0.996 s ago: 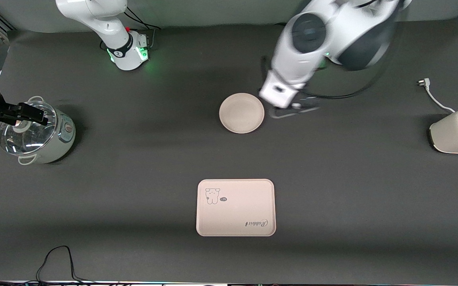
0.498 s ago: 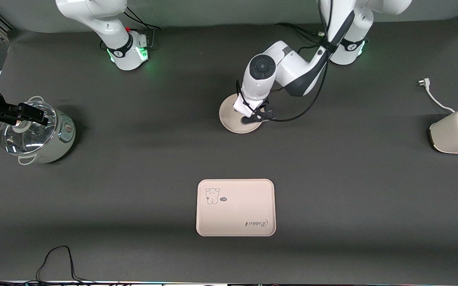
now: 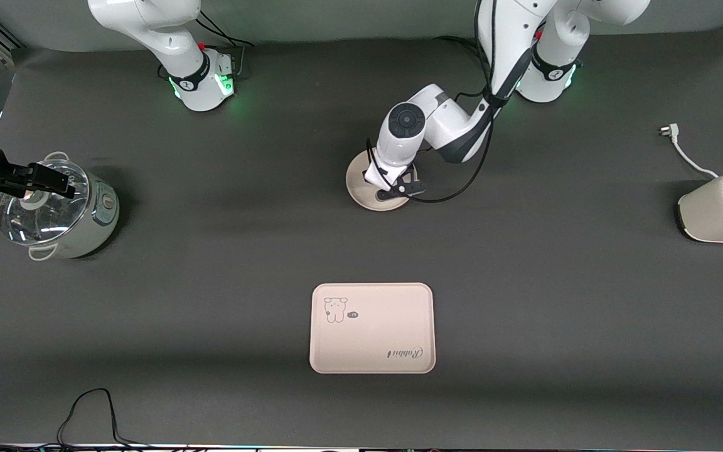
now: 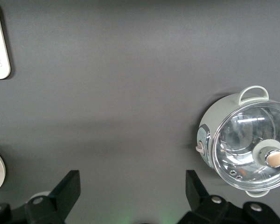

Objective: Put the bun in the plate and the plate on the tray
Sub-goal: 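Lower the bun onto the plate and open the left gripper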

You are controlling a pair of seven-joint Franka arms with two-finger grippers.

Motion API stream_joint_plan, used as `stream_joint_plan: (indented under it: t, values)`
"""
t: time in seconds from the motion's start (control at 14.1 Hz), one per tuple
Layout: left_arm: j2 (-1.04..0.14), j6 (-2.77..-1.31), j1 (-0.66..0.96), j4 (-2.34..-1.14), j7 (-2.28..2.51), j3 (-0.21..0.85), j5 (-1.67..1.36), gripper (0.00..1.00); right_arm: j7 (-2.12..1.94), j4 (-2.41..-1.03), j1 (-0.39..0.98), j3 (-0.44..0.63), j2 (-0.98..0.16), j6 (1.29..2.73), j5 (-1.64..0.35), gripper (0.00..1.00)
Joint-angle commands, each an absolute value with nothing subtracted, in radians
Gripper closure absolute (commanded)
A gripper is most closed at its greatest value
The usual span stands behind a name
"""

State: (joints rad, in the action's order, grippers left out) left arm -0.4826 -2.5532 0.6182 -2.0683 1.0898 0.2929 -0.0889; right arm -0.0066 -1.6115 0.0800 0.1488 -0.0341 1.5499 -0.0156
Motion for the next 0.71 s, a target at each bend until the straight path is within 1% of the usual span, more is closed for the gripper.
stream_joint_plan:
  t: [0.0, 0.28, 0.43, 0.5, 0.64]
  values:
    - [-0.482, -2.566, 0.641, -2.063, 1.129, 0.276, -0.081, 0.00, -0.028, -1.629, 0.089, 0.153, -0.018, 1.559, 0.006, 0.00]
    - [-0.440, -2.549, 0.630, -2.059, 1.132, 0.275, -0.081, 0.00, -0.028, -1.631, 0.094, 0.150, -0.012, 1.559, 0.006, 0.00]
    - [-0.378, -2.524, 0.608, -2.059, 1.135, 0.268, -0.081, 0.00, -0.028, -1.632, 0.095, 0.147, -0.011, 1.559, 0.003, 0.00]
    - [-0.323, -2.432, 0.562, -2.053, 1.121, 0.267, -0.080, 0.00, -0.028, -1.632, 0.095, 0.144, -0.009, 1.559, 0.003, 0.00]
    - [-0.214, -2.186, 0.464, -2.011, 1.034, 0.267, -0.080, 0.00, -0.028, -1.632, 0.129, 0.143, -0.008, 1.559, 0.002, 0.00]
